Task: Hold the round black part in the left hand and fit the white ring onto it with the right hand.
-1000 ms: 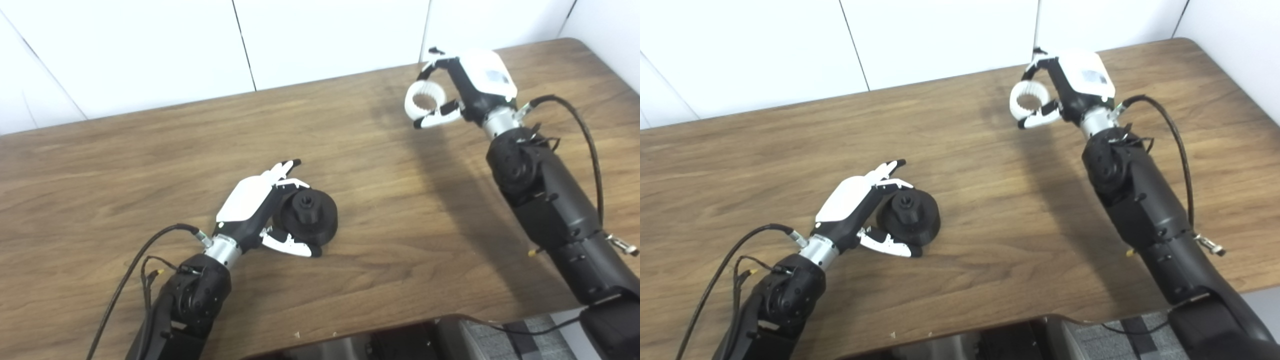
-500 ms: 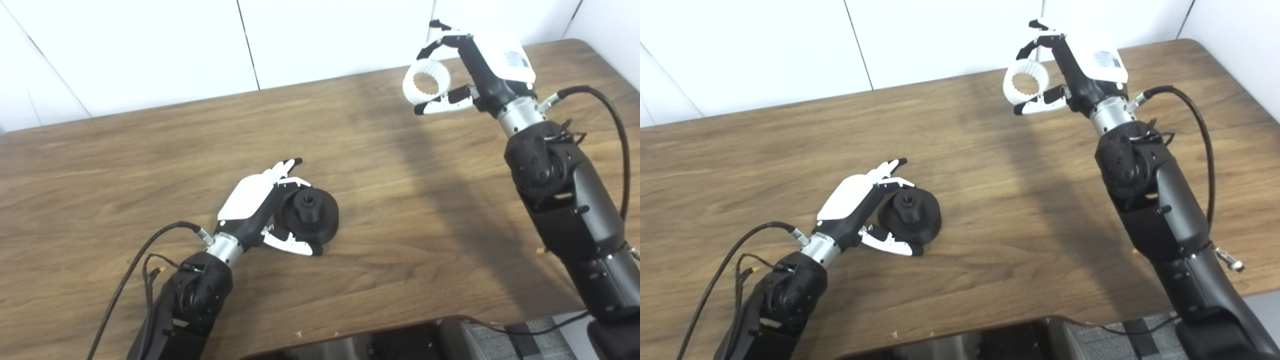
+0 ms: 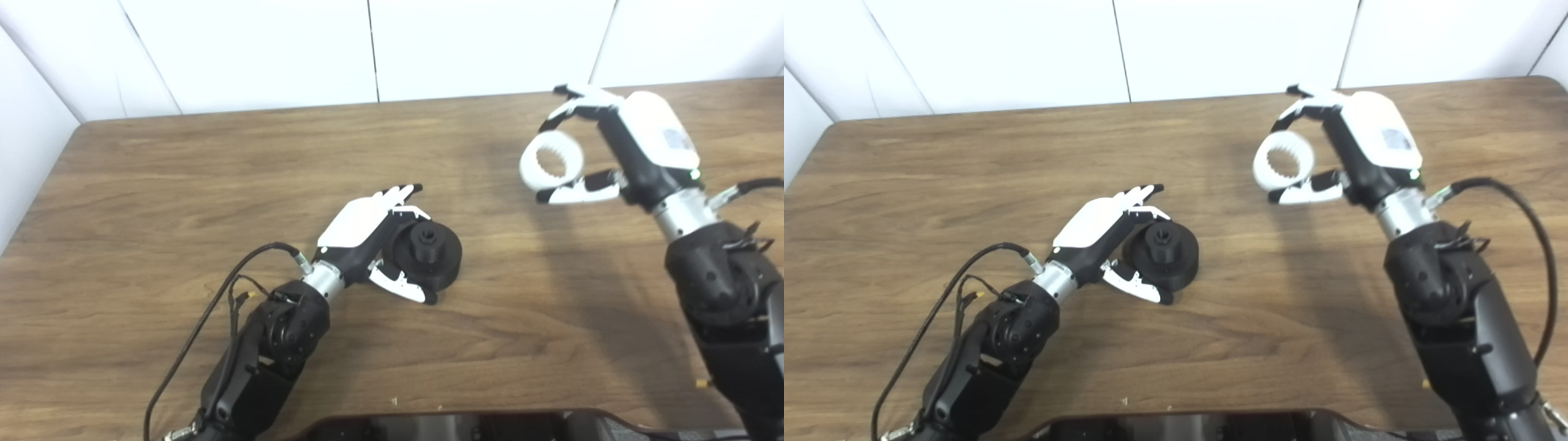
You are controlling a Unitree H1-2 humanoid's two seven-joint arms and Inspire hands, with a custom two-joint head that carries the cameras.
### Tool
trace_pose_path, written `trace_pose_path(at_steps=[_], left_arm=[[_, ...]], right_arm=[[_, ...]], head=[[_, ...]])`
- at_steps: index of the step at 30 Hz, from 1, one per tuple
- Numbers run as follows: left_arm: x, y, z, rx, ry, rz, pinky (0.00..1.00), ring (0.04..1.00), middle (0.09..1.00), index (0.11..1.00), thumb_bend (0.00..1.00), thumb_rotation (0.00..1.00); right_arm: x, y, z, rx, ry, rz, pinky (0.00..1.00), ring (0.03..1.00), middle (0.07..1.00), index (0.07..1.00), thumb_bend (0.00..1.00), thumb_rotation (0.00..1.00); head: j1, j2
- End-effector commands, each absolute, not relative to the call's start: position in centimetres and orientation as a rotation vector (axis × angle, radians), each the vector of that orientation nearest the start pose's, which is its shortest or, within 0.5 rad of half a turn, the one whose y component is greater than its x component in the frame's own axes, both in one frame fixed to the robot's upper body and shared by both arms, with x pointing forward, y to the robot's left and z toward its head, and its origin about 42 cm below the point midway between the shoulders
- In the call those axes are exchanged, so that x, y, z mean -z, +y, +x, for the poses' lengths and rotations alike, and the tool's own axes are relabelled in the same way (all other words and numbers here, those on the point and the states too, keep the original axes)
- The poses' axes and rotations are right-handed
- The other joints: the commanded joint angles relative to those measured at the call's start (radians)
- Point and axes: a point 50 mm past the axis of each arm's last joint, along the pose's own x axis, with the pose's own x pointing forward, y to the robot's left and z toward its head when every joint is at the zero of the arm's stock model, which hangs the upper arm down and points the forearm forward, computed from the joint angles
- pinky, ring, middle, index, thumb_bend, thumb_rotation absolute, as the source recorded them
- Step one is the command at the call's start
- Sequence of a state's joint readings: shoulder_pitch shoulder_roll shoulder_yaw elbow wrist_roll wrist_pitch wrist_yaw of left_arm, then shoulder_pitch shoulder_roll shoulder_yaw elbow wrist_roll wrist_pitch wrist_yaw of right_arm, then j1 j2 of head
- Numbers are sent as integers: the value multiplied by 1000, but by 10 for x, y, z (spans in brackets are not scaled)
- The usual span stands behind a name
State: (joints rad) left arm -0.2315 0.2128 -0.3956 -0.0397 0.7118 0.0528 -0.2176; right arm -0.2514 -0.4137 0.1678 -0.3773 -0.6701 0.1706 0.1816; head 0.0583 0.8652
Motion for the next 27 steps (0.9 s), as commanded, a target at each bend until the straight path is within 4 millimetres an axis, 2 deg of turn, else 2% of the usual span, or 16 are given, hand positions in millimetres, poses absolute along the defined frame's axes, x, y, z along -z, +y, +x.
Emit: trace_pose_path(at_steps=[1,10,27], left_arm=[[-164,149,341,482,-285,1015,1000,1000,1000,631,980,291],[-165,148,341,478,-293,1024,1000,1000,1000,632,981,304],[-164,144,339,481,-293,1032,1000,1000,1000,634,972,305]], right_arm=[[-280,-235,320,-131,-544,-1056,846,850,860,490,520,154],[-272,-205,302,-238,-548,-989,954,877,866,490,522,152],[-233,-161,310,-358,-484,-956,878,863,866,491,522,158]], head=[[1,0],[-2,0],[1,0]])
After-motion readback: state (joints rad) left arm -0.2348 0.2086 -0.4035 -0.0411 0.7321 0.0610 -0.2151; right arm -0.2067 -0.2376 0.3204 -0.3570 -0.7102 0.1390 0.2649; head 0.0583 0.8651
